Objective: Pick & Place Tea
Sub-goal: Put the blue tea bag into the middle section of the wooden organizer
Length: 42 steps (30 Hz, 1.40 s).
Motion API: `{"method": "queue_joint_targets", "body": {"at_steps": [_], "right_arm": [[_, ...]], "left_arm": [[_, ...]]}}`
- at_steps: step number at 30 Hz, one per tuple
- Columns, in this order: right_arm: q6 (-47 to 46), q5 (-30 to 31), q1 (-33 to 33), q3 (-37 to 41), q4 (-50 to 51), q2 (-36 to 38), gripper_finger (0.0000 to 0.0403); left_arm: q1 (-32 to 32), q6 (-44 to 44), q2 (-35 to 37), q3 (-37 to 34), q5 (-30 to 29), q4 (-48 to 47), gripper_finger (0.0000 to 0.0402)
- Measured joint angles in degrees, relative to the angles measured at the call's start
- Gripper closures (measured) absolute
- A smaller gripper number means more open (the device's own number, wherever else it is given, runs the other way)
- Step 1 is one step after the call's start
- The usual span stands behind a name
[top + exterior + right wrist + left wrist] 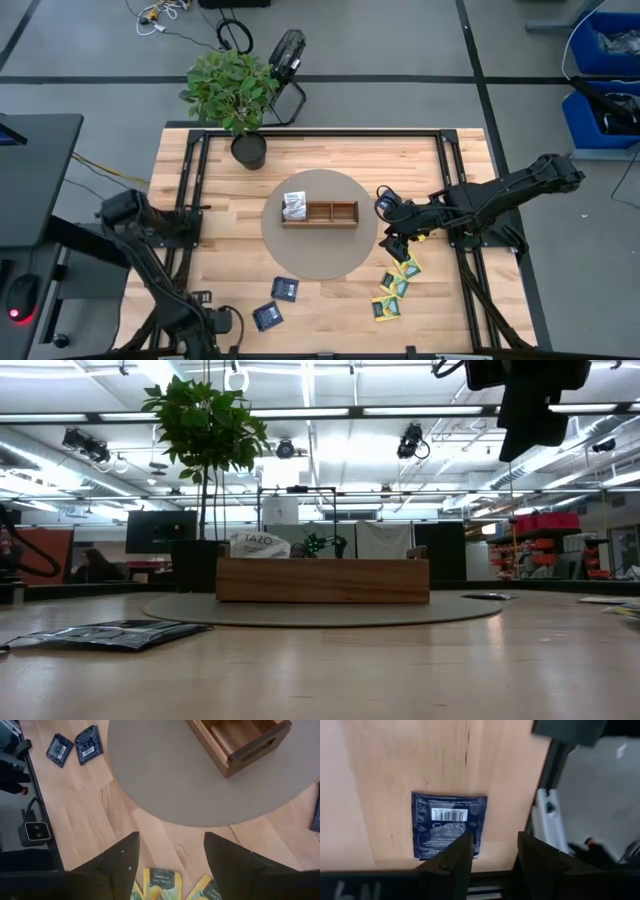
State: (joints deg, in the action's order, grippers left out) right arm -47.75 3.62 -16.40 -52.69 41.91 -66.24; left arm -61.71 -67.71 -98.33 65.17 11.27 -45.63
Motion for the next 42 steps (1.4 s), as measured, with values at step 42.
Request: {"method": "queue_joint_targets", "body": {"at_steps": [42], "right_arm": [[-10.3,-7.1,0.2,0.0,-3.0,-1.3,0.0172]], "left_arm": [[-3.3,9.0,-2.7,-10.2,-2.4,14.5,0.0309]]}}
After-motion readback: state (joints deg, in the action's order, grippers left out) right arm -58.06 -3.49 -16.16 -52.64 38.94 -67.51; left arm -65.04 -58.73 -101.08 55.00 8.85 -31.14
